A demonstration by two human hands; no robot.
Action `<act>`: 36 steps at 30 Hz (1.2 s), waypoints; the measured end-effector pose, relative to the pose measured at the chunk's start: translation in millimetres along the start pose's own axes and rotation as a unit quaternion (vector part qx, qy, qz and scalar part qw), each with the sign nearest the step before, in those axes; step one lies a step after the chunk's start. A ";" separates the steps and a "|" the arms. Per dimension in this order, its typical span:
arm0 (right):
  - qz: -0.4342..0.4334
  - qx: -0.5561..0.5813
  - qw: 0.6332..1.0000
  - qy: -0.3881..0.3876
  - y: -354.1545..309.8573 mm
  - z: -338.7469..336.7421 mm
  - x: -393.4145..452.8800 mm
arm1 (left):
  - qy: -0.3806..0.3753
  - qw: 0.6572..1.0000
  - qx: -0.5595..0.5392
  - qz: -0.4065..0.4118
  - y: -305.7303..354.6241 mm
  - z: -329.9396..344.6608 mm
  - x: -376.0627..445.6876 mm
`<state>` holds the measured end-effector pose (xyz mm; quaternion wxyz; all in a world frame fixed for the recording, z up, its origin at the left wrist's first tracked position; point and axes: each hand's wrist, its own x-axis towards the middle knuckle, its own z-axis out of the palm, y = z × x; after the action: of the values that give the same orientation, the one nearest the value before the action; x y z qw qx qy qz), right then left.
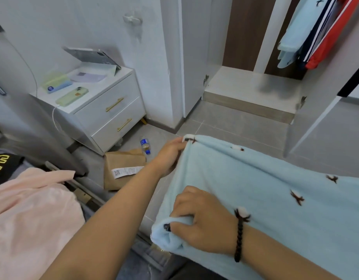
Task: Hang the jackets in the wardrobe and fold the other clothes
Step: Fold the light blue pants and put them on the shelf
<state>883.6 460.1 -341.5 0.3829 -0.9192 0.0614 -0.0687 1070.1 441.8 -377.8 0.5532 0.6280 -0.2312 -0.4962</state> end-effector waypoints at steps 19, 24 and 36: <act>0.136 -0.153 0.972 0.113 48.6 -46.3 -11.2 | 0.041 0.987 -0.009 -0.154 -43.8 14.2 -29.0; 0.197 -0.224 0.953 0.042 92.3 -48.5 -12.5 | 0.011 0.985 0.070 -0.158 -68.0 18.5 -62.4; 0.461 -0.331 0.823 -0.022 149.2 -90.7 -101.8 | 0.052 0.953 0.278 -0.107 -50.6 26.6 -69.4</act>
<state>758.8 309.6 -392.7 0.0435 -0.8564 0.4887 0.1608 1005.8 501.9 -396.3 0.3120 0.8026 -0.2625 -0.4355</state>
